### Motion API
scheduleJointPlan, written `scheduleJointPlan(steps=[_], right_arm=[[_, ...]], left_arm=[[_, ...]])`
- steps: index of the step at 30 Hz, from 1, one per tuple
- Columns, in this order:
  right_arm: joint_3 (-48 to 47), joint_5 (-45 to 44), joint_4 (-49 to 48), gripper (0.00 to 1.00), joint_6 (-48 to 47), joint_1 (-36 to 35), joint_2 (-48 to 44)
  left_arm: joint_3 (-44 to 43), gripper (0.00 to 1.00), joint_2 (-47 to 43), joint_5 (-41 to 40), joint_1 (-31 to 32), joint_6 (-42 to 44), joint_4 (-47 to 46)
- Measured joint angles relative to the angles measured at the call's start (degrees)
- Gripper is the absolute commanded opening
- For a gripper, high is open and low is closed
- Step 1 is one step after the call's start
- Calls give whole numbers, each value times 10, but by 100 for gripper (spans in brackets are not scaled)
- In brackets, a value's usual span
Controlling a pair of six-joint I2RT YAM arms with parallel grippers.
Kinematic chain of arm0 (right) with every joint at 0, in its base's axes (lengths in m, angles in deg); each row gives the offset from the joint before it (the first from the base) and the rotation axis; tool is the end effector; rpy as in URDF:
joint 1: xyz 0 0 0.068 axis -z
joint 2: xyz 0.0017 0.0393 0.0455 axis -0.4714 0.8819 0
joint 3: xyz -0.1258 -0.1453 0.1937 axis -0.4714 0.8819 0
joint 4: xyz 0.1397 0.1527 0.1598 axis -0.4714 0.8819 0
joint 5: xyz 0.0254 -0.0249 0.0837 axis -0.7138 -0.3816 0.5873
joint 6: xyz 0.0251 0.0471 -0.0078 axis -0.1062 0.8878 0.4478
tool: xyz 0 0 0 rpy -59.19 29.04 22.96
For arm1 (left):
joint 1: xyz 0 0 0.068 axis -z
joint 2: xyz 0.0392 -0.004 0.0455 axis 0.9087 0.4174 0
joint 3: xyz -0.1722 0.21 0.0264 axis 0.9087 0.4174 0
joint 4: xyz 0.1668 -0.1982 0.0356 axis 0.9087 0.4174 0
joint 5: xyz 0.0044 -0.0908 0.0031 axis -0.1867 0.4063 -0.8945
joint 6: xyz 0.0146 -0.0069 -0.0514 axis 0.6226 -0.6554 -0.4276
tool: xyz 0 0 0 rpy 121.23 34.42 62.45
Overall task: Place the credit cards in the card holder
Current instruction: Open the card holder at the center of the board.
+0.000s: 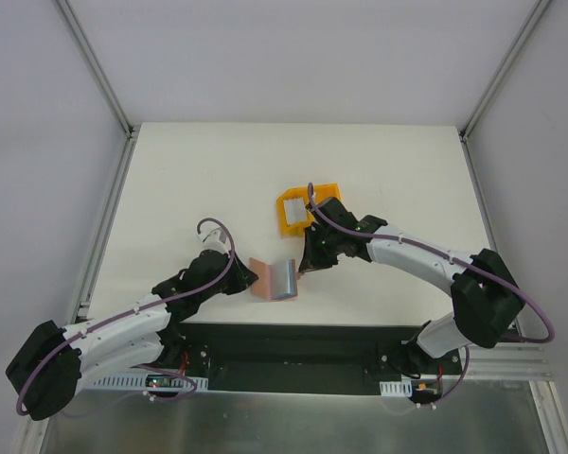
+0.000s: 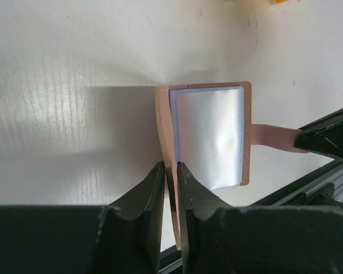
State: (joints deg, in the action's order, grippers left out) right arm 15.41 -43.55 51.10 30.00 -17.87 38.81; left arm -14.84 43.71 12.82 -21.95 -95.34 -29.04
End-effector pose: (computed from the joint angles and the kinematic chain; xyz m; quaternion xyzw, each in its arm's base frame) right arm 0.2121 0.2309 0.2271 -0.2326 0.9090 0.2714 0.2144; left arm 0.1344 -0.1233 0.1761 -0.0856 0.8452 -0.3699 0.3762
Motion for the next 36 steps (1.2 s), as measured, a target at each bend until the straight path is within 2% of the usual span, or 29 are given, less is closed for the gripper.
scheduleJointPlan(steps=[2,4,7,10,13,23,27,32,36], right_arm=[[0,0,0,0,0,0,0],[0,0,0,0,0,0,0],[0,0,0,0,0,0,0],[0,0,2,0,0,0,0],[0,0,3,0,-1,0,0],[0,0,4,0,-1,1,0],[0,0,4,1,-1,1,0],[0,0,5,0,-2,1,0],[0,0,6,0,-3,1,0]], left_arm=[[0,14,1,2,0,0,1],[0,21,1,5,-3,0,2],[0,21,1,7,-4,0,3],[0,9,-1,7,-4,-1,4],[0,15,-3,7,-4,-2,7],[0,20,-11,7,-7,-6,15],[0,15,-21,6,-7,-6,16],[0,0,-18,7,-11,-7,17],[0,0,-10,7,-11,-6,21]])
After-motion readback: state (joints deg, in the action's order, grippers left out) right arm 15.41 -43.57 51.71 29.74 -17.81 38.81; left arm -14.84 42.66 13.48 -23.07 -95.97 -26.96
